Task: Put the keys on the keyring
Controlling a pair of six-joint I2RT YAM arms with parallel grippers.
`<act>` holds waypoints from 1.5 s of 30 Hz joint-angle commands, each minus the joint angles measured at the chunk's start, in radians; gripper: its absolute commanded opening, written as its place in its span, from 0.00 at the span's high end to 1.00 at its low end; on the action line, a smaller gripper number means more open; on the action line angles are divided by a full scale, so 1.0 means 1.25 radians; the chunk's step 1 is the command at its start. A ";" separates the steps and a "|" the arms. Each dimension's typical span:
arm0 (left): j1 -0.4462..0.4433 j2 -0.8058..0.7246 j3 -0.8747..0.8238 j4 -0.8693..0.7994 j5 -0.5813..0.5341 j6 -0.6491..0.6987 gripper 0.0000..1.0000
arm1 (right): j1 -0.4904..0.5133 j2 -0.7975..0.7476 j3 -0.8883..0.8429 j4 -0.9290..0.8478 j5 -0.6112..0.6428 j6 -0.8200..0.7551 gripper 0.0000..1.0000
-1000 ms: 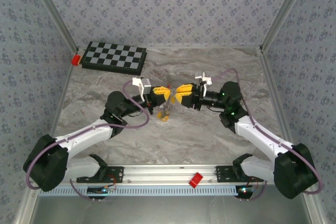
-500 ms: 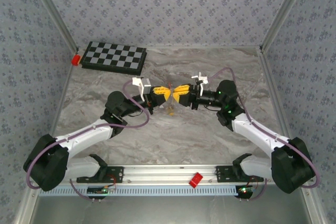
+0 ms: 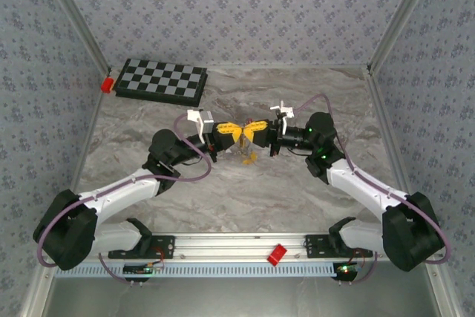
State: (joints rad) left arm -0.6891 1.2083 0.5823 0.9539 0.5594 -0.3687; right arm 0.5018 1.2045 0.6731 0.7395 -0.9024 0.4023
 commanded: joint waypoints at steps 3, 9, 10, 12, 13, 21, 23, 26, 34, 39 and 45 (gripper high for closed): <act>-0.003 -0.023 0.024 -0.036 0.006 0.020 0.91 | -0.012 -0.026 0.030 -0.056 -0.020 -0.040 1.00; 0.020 -0.060 0.045 -0.177 0.040 0.076 0.78 | -0.018 -0.059 0.111 -0.379 -0.024 -0.238 1.00; 0.025 -0.065 0.048 -0.194 0.048 0.083 0.77 | -0.016 -0.059 0.130 -0.432 -0.024 -0.271 1.00; 0.039 -0.075 0.054 -0.243 0.070 0.103 0.77 | -0.016 -0.058 0.167 -0.546 -0.023 -0.342 1.00; 0.044 -0.079 0.056 -0.261 0.080 0.113 0.77 | -0.014 -0.054 0.182 -0.585 -0.020 -0.368 1.00; 0.062 -0.094 0.089 -0.445 0.129 0.222 0.76 | 0.023 0.009 0.324 -0.878 0.042 -0.567 1.00; 0.063 -0.093 0.093 -0.471 0.136 0.241 0.76 | 0.034 0.026 0.348 -0.915 0.050 -0.595 1.00; 0.064 -0.087 0.095 -0.491 0.144 0.266 0.76 | 0.053 0.048 0.373 -0.955 0.075 -0.622 1.00; 0.064 -0.076 0.117 -0.576 0.164 0.323 0.76 | 0.088 0.109 0.444 -1.048 0.112 -0.675 1.00; 0.064 -0.065 0.120 -0.581 0.169 0.328 0.76 | 0.100 0.120 0.457 -1.065 0.113 -0.690 1.00; 0.063 -0.053 0.122 -0.573 0.180 0.327 0.75 | 0.104 0.108 0.451 -1.059 0.082 -0.698 1.00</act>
State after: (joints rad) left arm -0.6132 1.1332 0.6933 0.2363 0.7532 0.0185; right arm 0.6243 1.3514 1.2053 -0.5659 -0.7620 -0.4458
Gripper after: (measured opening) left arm 0.250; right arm 0.040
